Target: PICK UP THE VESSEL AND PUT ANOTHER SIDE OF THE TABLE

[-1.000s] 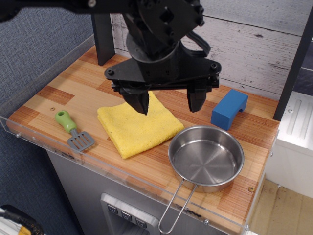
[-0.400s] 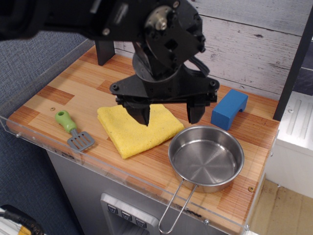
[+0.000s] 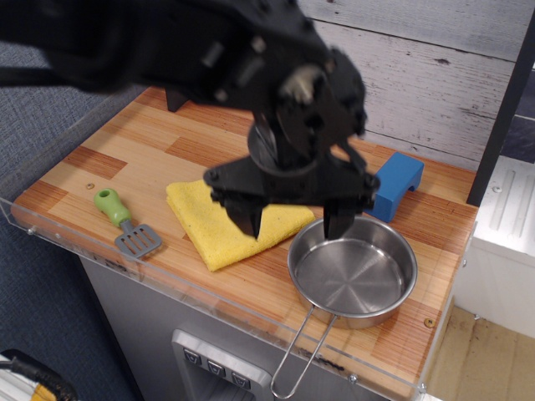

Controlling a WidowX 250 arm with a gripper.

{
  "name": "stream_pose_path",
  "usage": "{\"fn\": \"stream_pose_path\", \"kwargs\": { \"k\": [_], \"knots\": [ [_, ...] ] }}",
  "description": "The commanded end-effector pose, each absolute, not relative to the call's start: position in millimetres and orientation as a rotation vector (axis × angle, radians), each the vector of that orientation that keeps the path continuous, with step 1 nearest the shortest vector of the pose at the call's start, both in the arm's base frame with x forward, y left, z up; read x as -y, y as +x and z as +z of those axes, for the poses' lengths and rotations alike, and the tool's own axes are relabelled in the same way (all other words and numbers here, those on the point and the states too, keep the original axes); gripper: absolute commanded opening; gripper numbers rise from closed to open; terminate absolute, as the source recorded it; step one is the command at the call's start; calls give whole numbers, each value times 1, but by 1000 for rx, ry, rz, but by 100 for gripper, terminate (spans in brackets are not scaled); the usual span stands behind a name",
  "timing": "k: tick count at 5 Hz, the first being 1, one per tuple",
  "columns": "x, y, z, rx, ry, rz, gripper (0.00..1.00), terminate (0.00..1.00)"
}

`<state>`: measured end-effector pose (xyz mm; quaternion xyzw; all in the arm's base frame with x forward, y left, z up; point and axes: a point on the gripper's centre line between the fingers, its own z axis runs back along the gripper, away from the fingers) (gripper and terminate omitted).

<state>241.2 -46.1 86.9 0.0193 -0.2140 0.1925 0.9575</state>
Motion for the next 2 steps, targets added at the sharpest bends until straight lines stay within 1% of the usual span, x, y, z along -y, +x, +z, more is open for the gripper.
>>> {"fn": "stream_pose_path", "kwargs": {
  "k": [1, 2],
  "knots": [
    [52, 249, 66, 412, 55, 375, 100, 0],
    [50, 252, 54, 393, 75, 377, 100, 0]
  ]
}}
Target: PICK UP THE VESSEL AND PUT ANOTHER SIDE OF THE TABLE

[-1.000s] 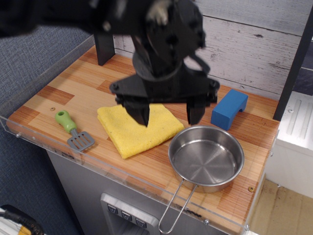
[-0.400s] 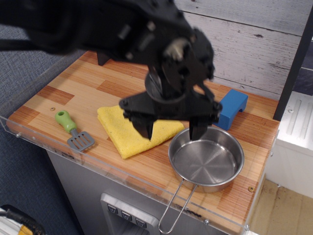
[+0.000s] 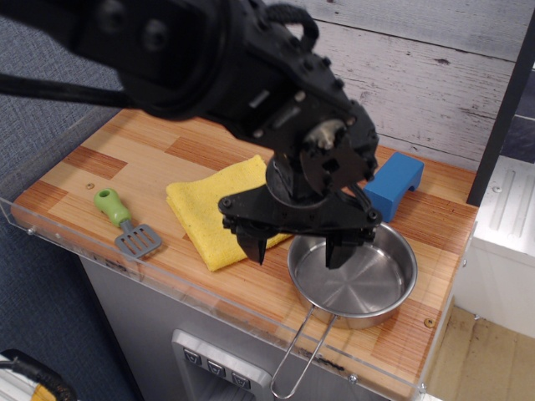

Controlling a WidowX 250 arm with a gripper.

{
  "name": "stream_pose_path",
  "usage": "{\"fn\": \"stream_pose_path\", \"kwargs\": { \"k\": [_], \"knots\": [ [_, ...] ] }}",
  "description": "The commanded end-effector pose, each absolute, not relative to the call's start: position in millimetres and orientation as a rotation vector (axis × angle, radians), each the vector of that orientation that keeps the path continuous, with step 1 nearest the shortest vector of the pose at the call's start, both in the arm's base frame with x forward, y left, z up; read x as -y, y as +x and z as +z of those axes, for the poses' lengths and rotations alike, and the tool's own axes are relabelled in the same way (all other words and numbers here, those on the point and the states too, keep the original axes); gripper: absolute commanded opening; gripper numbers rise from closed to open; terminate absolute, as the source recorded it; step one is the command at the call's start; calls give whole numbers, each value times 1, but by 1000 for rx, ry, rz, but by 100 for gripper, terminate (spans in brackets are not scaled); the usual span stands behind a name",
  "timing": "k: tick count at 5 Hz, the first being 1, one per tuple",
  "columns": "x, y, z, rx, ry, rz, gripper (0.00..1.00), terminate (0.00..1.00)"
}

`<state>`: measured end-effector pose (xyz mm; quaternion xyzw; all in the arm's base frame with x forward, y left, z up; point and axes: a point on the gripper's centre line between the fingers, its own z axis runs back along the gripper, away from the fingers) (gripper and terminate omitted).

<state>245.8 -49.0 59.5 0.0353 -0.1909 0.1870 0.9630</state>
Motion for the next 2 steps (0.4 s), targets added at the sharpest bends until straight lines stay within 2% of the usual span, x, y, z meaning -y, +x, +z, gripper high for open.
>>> {"fn": "stream_pose_path", "kwargs": {
  "k": [1, 2],
  "knots": [
    [48, 255, 44, 373, 90, 377, 100, 0],
    [43, 256, 33, 351, 108, 380, 100, 0]
  ]
}}
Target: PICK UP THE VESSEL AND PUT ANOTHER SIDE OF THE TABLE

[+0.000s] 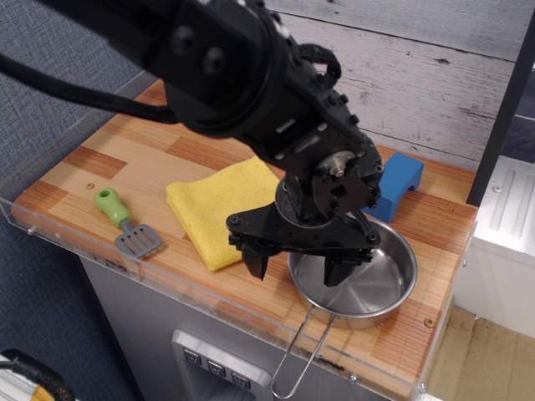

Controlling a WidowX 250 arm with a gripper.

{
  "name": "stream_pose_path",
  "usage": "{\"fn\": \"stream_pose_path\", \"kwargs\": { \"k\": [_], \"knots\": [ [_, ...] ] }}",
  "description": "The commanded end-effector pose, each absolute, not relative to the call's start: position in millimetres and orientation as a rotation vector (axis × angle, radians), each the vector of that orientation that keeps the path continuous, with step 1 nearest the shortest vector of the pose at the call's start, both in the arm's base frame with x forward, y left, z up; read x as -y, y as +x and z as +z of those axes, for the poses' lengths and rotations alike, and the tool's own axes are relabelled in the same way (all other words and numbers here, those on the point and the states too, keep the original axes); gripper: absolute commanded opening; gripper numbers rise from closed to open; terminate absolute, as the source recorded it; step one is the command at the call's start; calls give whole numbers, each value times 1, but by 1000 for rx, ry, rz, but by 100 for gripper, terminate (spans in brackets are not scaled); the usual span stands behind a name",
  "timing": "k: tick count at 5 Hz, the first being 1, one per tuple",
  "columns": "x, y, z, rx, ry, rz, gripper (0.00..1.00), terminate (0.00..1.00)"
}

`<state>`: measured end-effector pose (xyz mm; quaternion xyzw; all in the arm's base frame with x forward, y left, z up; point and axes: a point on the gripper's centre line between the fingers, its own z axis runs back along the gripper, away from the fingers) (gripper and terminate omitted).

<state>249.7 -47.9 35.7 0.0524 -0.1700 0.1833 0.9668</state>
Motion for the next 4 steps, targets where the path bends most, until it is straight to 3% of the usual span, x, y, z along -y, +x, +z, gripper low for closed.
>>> {"fn": "stream_pose_path", "kwargs": {
  "k": [1, 2, 4],
  "knots": [
    [37, 258, 25, 338, 124, 385, 100, 0],
    [31, 259, 22, 346, 130, 406, 0, 0],
    [28, 255, 26, 374, 125, 427, 0, 0]
  ]
}}
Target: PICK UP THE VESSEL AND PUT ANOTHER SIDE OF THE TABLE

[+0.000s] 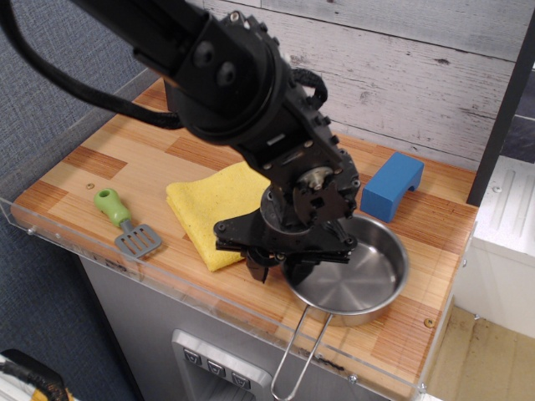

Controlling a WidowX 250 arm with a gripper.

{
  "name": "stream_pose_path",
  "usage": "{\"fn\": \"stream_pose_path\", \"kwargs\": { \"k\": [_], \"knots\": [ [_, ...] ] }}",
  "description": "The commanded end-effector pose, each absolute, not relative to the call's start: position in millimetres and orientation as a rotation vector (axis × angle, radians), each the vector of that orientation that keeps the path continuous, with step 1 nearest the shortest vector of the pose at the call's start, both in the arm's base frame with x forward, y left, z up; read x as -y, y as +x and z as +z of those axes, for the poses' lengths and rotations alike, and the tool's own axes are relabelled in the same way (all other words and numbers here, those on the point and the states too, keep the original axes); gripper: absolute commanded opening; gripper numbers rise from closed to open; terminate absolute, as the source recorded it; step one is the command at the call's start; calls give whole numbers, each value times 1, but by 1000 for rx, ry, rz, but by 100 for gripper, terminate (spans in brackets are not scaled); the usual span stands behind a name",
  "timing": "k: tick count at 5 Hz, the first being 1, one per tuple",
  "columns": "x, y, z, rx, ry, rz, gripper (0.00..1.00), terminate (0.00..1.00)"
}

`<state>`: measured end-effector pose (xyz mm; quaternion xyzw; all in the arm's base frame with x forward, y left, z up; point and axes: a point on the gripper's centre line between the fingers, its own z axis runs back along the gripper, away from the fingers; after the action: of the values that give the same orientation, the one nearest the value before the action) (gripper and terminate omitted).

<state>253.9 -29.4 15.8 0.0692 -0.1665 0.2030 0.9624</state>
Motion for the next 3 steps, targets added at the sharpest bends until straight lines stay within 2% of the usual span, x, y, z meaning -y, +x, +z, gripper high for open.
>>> {"fn": "stream_pose_path", "kwargs": {
  "k": [1, 2, 3],
  "knots": [
    [25, 254, 31, 386, 123, 440, 0, 0],
    [21, 253, 35, 399, 126, 456, 0, 0],
    [32, 252, 47, 417, 97, 421, 0, 0]
  ]
}}
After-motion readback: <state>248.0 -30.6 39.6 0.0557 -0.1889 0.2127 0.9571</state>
